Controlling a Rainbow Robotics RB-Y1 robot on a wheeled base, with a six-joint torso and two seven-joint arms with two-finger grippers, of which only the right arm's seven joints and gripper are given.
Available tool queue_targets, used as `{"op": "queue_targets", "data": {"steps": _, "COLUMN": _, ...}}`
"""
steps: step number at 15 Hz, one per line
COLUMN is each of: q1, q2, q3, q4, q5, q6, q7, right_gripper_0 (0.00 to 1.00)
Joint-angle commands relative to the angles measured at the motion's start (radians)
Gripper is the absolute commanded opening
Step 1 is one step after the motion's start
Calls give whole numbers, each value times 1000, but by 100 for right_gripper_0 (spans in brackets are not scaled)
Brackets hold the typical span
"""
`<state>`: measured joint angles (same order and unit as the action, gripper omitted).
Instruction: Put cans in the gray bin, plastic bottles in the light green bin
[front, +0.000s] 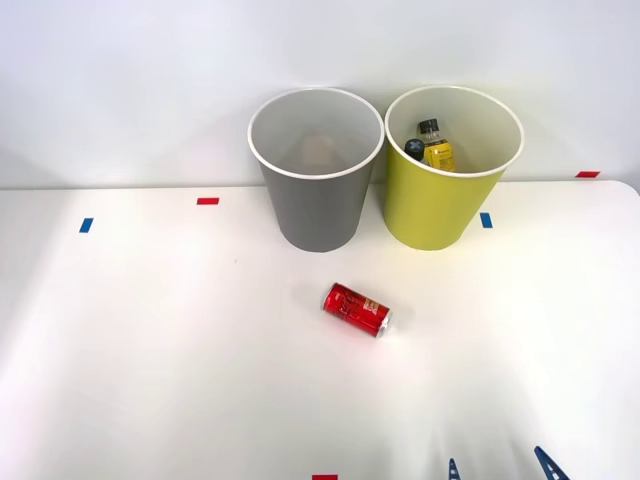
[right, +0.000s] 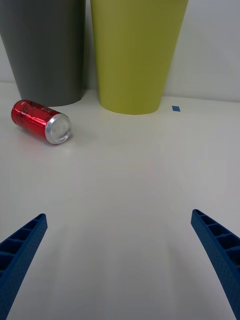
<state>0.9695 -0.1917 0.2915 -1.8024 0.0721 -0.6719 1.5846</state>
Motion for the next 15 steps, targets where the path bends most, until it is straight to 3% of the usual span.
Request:
{"op": "queue_targets", "data": {"steps": 1, "q1": 0, "q2": 0, "q3": 0, "q4": 0, "q5": 0, "q6": 0, "q7": 0, "right_gripper_0": 100}}
{"op": "queue_targets", "data": {"steps": 15, "q1": 0, "q2": 0, "q3": 0, "q4": 0, "q5": 0, "q6": 0, "q7": 0, "right_gripper_0": 100}}
